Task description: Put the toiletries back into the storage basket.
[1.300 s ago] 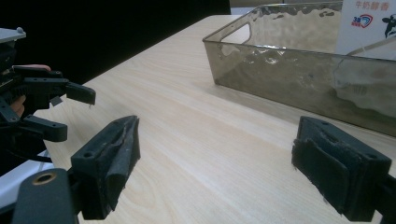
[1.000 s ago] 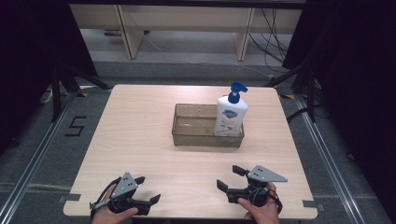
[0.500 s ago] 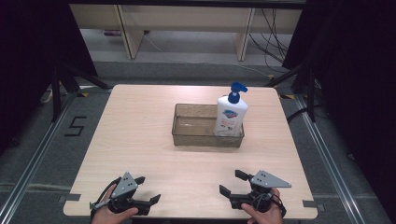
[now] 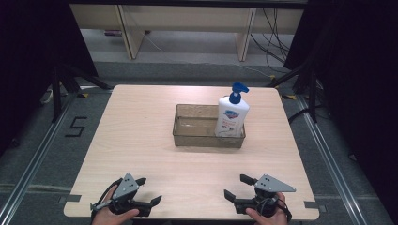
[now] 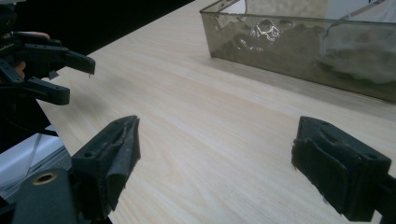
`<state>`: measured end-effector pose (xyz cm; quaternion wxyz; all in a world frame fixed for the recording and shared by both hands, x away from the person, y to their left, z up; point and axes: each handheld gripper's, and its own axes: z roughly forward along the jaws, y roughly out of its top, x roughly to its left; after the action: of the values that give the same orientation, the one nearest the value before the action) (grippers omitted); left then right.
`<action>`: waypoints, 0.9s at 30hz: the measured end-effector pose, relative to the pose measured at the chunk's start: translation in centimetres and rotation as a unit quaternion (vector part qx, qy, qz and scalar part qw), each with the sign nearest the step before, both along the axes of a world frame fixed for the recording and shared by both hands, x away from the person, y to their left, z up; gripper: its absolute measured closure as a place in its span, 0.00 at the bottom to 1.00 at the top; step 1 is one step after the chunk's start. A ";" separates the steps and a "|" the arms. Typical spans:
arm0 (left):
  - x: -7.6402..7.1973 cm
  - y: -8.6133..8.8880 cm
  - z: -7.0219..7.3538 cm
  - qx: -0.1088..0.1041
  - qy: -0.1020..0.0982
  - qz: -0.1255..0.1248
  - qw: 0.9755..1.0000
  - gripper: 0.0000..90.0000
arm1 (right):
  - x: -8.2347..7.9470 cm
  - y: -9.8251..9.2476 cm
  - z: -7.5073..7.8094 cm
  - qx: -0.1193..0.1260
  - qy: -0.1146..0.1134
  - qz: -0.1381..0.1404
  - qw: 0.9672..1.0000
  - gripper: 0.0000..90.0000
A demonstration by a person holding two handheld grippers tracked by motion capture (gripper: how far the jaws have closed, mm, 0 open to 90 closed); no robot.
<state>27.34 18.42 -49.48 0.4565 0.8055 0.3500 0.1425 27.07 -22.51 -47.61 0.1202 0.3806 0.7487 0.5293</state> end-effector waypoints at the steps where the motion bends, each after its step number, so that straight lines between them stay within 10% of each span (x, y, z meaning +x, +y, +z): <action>1: 0.0 -0.1 -0.1 -0.004 0.001 0.002 1.000 0.17 | 0.0 -0.1 0.0 -0.003 -0.001 -0.002 1.000 0.17; 21: -0.1 -0.1 0.0 0.022 0.005 -0.013 1.000 0.17 | -1.1 -1.4 -0.4 0.003 0.041 -0.021 0.999 0.17; 27: -0.1 -0.2 -0.1 0.015 0.002 -0.008 1.000 0.17 | -1.1 -2.0 -0.6 -0.013 0.021 -0.017 1.000 0.17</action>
<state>27.28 18.25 -49.59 0.4442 0.8155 0.3426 0.1425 25.94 -24.50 -48.25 0.1183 0.4029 0.7513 0.5091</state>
